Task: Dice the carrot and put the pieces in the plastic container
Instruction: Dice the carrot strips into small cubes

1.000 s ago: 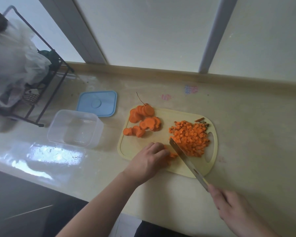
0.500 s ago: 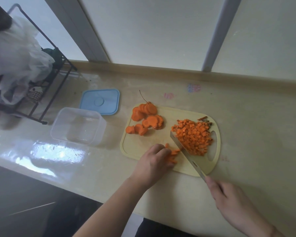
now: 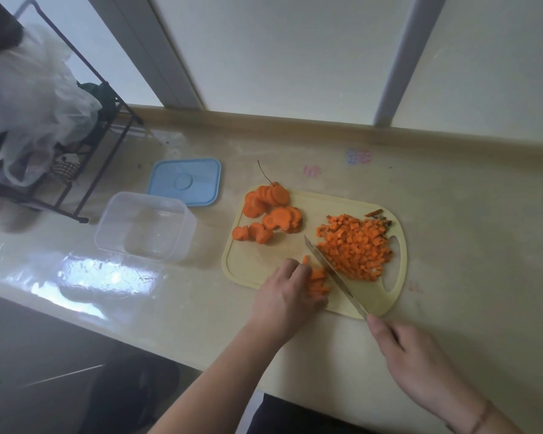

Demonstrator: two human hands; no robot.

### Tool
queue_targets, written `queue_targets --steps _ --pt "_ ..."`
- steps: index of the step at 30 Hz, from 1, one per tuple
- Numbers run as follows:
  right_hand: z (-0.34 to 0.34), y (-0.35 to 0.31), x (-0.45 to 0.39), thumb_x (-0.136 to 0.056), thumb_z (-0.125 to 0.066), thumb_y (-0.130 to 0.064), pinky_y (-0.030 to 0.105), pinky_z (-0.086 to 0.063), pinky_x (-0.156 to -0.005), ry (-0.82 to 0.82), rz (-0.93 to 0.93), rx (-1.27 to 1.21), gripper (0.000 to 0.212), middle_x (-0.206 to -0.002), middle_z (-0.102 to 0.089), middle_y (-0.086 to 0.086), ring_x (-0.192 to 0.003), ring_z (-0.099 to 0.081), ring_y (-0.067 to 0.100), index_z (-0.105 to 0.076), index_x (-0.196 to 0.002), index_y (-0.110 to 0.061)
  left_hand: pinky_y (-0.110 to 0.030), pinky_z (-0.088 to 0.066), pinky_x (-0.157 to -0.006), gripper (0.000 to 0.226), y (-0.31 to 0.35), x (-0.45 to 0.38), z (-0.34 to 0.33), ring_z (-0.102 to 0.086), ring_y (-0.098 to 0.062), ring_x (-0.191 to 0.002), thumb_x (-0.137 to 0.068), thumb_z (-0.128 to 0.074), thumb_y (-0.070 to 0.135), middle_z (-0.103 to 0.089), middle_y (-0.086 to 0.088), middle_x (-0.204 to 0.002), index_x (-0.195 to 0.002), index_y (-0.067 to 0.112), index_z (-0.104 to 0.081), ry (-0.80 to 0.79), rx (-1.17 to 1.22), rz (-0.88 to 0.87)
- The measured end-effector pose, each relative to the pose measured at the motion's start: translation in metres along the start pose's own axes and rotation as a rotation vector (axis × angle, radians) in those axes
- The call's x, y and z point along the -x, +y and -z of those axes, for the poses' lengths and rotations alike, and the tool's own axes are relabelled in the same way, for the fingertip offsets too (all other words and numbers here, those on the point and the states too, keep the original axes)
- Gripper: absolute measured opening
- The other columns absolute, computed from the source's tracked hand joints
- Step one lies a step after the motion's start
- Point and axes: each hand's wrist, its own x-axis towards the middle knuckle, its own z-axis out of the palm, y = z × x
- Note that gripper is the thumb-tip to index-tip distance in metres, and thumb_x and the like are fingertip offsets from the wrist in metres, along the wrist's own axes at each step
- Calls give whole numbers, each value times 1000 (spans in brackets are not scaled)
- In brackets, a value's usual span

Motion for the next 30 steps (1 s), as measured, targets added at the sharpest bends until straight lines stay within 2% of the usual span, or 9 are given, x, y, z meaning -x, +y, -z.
queue_targets --steps 3,5,7,10,13,18,22,25,30 --pt "6 -1 3 -79 -29 -70 28 -38 -56 2 -13 2 68 -49 -44 4 -49 -46 14 -42 -58 -6 -36 -57 -69 51 -6 -5 15 -66 -29 -84 -89 -57 54 -62 -6 -106 -112 9 -67 -44 57 27" --pt "11 1 5 -78 -30 -69 28 -38 -56 5 -24 1 66 -49 -45 4 -48 -45 12 -42 -57 -8 -40 -57 -76 36 -14 -13 23 -67 -31 -91 -96 -59 37 -64 -7 -109 -116 9 -68 -19 85 77" --pt "14 3 6 -78 -29 -71 28 -39 -55 2 -41 13 68 -51 -47 8 -47 -47 11 -44 -59 -7 -40 -55 -79 26 -18 -26 27 -66 -31 -93 -97 -63 26 -65 -7 -107 -116 10 -70 12 77 140" --pt "15 9 7 -79 -23 -79 31 -41 -55 -11 -61 12 81 -50 -47 6 -48 -50 15 -47 -65 -3 -36 -52 -82 24 -13 -44 26 -61 -24 -94 -94 -66 30 -63 -3 -106 -109 12 -70 -57 68 251" --pt "15 11 9 -68 -17 -92 30 -41 -52 -24 -65 1 94 -49 -46 4 -45 -46 9 -47 -64 -4 -38 -53 -81 20 -7 -53 21 -61 -23 -94 -92 -67 27 -65 -4 -103 -103 11 -72 -103 33 275" --pt "17 15 10 -60 -11 -100 34 -43 -54 -27 -89 -8 102 -56 -52 14 -48 -50 18 -46 -64 -4 -37 -55 -83 24 0 -54 17 -68 -22 -94 -90 -65 10 -75 -4 -104 -111 14 -76 -123 94 152" --pt "17 19 12 -60 -13 -100 35 -42 -52 -21 -102 -23 101 -49 -46 5 -44 -44 8 -45 -64 -4 -35 -55 -82 22 -6 -42 23 -68 -24 -93 -91 -63 8 -74 -5 -102 -108 10 -76 -151 140 -42" --pt "19 21 12 -60 -14 -99 38 -44 -55 -16 -104 -32 100 -48 -45 4 -45 -45 10 -44 -62 -4 -33 -54 -87 28 -20 -28 26 -66 -24 -100 -86 -61 1 -70 -6 -111 -111 7 -74 -125 147 -123" --pt "17 19 14 -75 -21 -85 35 -45 -57 -7 -106 -24 84 -49 -47 4 -45 -44 9 -43 -62 -6 -39 -54 -81 24 -38 -5 19 -62 -29 -91 -93 -59 26 -68 -5 -107 -102 10 -76 47 42 -154"
